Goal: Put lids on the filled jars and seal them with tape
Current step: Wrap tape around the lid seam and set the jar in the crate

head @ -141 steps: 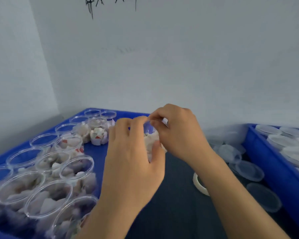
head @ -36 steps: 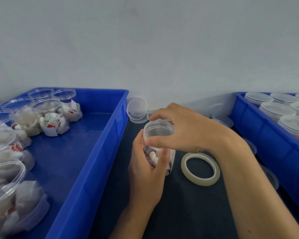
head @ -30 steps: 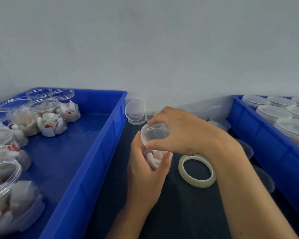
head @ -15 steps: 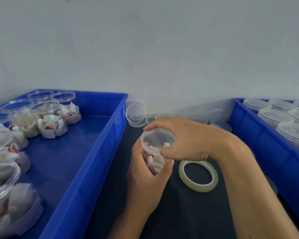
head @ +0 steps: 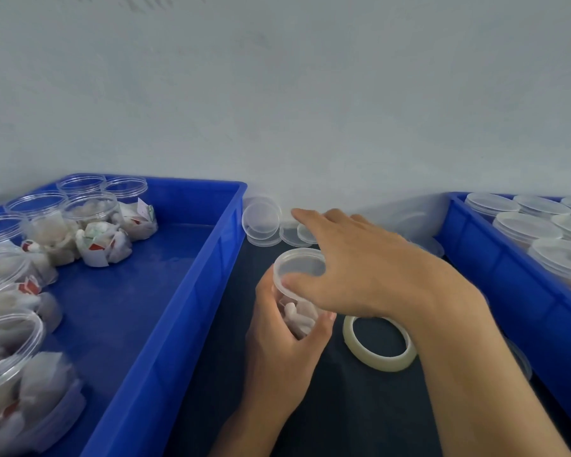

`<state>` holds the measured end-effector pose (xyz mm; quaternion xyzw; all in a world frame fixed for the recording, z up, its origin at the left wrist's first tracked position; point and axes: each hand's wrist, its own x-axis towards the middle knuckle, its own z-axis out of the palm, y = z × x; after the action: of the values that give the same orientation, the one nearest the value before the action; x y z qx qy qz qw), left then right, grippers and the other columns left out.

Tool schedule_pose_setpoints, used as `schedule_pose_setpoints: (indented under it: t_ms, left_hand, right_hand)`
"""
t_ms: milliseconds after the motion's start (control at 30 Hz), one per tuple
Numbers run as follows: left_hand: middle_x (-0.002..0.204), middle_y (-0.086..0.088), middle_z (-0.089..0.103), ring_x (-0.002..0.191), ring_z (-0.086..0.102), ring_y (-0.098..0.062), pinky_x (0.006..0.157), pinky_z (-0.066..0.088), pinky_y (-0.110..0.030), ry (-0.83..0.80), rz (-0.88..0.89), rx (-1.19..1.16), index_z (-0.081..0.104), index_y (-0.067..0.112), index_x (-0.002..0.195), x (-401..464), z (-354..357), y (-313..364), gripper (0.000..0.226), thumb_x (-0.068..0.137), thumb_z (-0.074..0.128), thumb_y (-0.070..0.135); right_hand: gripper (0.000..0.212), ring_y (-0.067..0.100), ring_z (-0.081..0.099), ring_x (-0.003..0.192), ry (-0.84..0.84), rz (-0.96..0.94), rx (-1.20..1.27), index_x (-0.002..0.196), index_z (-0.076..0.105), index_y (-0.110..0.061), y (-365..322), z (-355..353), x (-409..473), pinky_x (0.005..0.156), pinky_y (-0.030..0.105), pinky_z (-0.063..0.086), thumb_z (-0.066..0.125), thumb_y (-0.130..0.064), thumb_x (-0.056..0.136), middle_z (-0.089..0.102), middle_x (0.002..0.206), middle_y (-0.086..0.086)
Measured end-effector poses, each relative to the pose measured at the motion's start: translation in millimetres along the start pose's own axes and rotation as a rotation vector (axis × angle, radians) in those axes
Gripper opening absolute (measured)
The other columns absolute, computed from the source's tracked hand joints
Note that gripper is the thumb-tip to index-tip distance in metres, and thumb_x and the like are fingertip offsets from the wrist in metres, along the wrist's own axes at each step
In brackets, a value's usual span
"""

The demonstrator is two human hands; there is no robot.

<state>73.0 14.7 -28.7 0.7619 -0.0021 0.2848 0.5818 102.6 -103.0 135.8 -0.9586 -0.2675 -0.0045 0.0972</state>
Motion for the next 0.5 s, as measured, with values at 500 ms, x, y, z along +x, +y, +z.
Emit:
schedule_pose_setpoints:
  t_ms: [500]
  left_hand:
    - [0.114,0.015,0.069,0.102,0.070,-0.008,0.078,0.058,-0.029,-0.038,-0.019,-0.011,0.049,0.045,0.134,0.2,-1.2,-0.4,0.068,0.078,0.087,0.039]
  right_hand:
    - [0.077,0.026,0.048,0.136,0.033,0.123,-0.087,0.154,0.033,-0.036,-1.1,23.2,13.8,0.086,0.044,0.038,0.035,-0.082,0.092,0.052,0.146,-0.003]
